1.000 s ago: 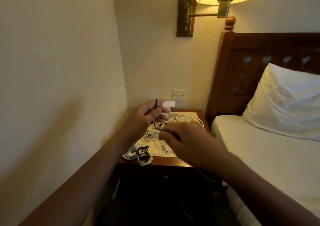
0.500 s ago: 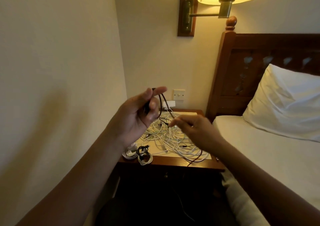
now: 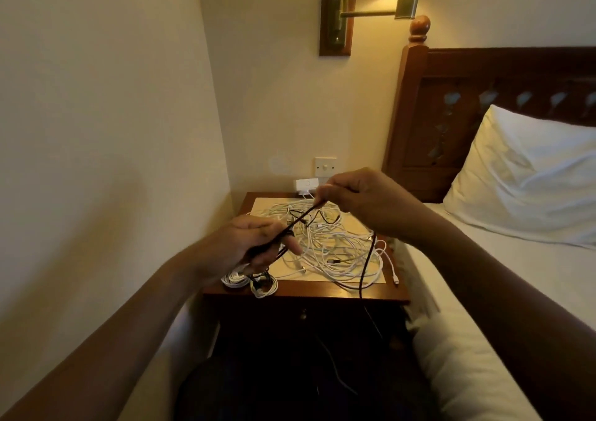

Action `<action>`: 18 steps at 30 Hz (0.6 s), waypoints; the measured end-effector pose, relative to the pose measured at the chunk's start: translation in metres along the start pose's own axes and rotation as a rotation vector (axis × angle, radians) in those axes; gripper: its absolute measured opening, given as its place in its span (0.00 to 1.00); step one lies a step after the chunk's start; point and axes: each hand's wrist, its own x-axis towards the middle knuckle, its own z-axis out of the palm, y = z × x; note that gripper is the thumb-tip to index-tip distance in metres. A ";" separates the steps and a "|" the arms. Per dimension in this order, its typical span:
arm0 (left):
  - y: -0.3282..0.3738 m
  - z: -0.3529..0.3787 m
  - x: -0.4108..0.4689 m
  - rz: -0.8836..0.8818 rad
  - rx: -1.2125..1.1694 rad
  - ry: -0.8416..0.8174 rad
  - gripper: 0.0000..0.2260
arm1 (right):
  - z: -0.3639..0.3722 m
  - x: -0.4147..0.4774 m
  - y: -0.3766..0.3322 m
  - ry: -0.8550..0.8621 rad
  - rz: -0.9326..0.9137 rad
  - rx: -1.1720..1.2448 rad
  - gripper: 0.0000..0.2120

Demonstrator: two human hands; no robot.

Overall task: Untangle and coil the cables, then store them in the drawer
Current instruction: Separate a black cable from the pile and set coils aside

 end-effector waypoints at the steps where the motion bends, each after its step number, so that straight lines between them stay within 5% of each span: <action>1: -0.002 -0.005 -0.004 -0.012 -0.047 -0.039 0.21 | -0.004 0.002 0.015 -0.001 0.021 0.040 0.12; 4: -0.002 -0.020 -0.013 0.019 -0.120 -0.021 0.22 | -0.002 -0.005 0.052 -0.020 0.068 0.141 0.10; 8: 0.005 -0.040 -0.007 0.069 -0.277 0.303 0.13 | 0.015 -0.022 0.087 -0.106 0.132 0.169 0.12; 11: 0.009 -0.054 -0.002 0.052 -0.417 0.479 0.14 | 0.021 -0.037 0.108 -0.170 0.202 0.066 0.13; 18: 0.009 -0.048 0.012 0.095 -0.563 0.604 0.13 | 0.046 -0.061 0.154 -0.121 0.228 -0.164 0.14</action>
